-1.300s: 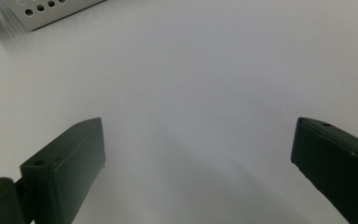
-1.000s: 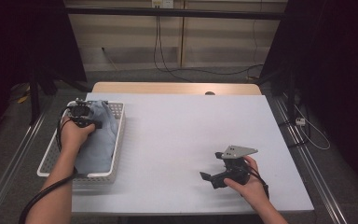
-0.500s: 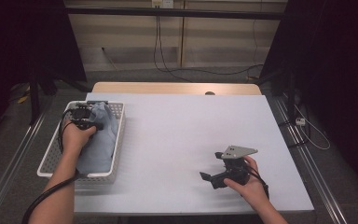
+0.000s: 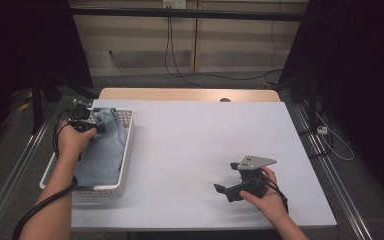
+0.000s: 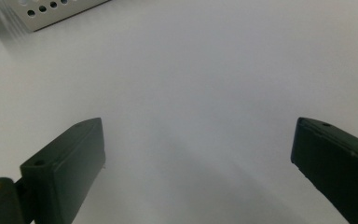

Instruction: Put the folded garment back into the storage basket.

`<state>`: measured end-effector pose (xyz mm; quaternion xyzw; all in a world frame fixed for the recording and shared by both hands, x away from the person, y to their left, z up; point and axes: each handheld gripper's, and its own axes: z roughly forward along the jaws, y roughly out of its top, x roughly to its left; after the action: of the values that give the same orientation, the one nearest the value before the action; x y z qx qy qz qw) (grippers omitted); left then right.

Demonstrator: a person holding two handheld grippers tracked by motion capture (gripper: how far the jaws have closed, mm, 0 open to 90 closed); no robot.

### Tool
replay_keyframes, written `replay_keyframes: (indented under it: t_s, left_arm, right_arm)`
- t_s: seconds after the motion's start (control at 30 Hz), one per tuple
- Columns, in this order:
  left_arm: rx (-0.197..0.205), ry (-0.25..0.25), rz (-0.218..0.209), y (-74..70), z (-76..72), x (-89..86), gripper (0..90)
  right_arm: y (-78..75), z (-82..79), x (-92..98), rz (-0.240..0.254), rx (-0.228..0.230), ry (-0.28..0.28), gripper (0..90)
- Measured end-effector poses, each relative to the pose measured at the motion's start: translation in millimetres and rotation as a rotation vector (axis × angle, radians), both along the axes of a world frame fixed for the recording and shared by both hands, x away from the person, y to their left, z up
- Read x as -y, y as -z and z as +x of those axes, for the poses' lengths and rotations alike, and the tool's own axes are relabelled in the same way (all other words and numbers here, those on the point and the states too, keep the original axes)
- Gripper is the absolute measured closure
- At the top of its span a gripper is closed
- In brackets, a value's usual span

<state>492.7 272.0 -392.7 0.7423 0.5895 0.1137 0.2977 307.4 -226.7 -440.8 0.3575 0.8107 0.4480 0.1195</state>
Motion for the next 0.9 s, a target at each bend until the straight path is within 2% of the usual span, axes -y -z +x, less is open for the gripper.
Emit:
replay_keyframes:
  t_s: [0.1, 0.33, 0.47, 0.73, 0.77, 0.8, 0.9]
  left_arm:
    - [0.009, -0.003, -0.001, -6.7, 0.9, -1.3, 84.2]
    - [0.042, -0.017, 0.009, -8.9, 6.5, -0.4, 84.3]
    - [0.07, -0.033, 0.014, 0.2, 12.6, 3.6, 84.6]
    - [0.063, -0.041, -0.009, 21.3, 18.2, 7.6, 84.9]
    - [0.041, -0.034, -0.009, 27.1, 18.5, 9.1, 84.9]
    - [0.044, -0.038, -0.012, 29.8, 18.3, 10.0, 84.8]
    - [0.046, -0.042, -0.017, 31.6, 17.8, 10.4, 84.6]
  right_arm:
    - [-0.3, -0.4, -0.9, 0.0, -0.001, -0.002, 2.7]
    - [-0.1, -0.1, -0.5, 0.001, -0.001, -0.001, 2.7]
    - [1.0, 0.6, -0.5, 0.0, -0.005, -0.001, 2.7]
    - [2.7, 1.5, -0.7, 0.0, -0.012, -0.003, 2.7]
    - [2.5, 1.7, -0.8, 0.0, -0.011, -0.003, 2.7]
    - [2.5, 1.7, -0.9, 0.0, -0.01, -0.003, 2.6]
    - [2.2, 1.7, -0.8, 0.0, -0.01, -0.001, 2.7]
